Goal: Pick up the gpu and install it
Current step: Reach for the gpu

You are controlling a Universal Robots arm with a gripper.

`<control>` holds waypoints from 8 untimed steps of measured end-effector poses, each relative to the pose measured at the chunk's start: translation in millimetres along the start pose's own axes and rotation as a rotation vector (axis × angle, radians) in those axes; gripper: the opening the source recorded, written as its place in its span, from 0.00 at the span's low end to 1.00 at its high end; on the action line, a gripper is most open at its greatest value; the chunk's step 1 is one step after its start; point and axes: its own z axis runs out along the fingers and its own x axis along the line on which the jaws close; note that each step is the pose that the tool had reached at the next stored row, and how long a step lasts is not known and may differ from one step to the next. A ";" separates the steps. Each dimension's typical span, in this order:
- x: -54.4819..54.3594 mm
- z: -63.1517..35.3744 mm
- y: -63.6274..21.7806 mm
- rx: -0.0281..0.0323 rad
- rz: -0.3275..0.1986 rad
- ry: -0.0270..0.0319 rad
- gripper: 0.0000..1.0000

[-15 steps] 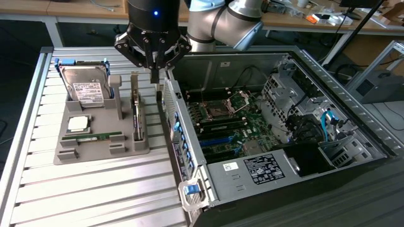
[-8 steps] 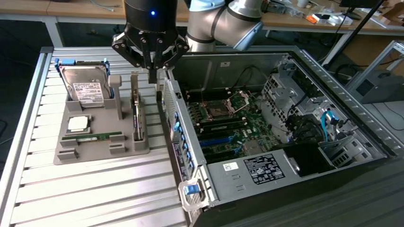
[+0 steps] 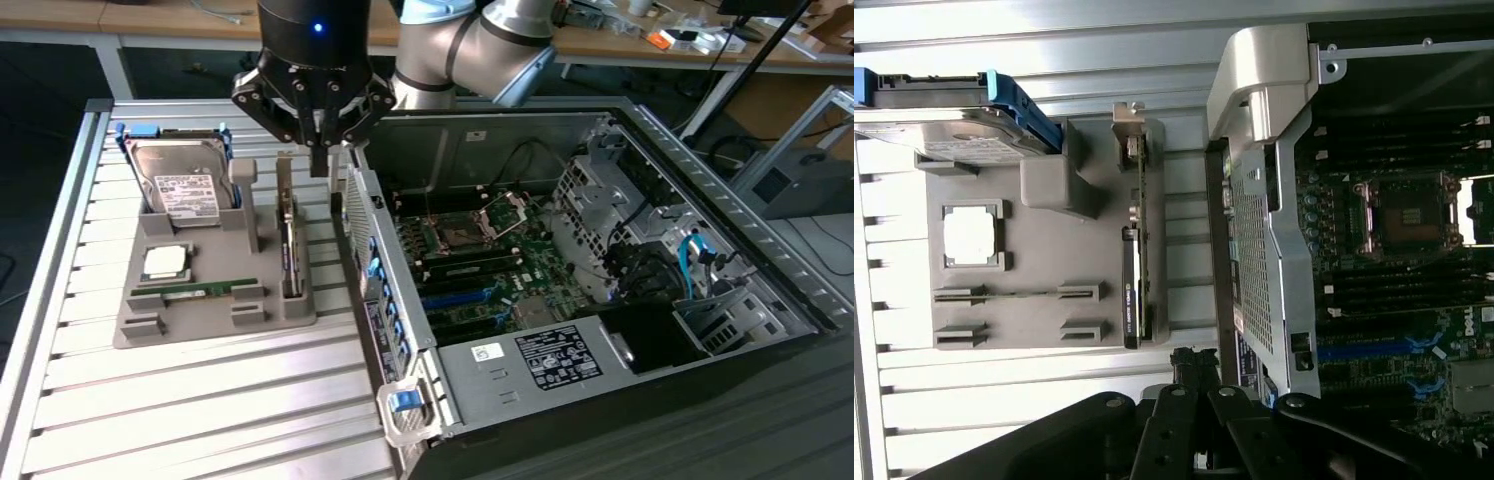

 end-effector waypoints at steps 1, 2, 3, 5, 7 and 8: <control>0.4 0.0 0.0 0.0000 0.000 0.0000 0.10; 0.9 0.0 -0.1 0.0000 0.000 0.0001 0.10; 1.2 0.0 -0.1 0.0000 0.000 0.0001 0.10; 1.9 0.0 -0.1 0.0001 0.000 0.0001 0.10; 2.6 0.0 -0.2 0.0001 0.000 0.0001 0.10; 3.2 0.0 -0.2 0.0001 0.000 0.0001 0.10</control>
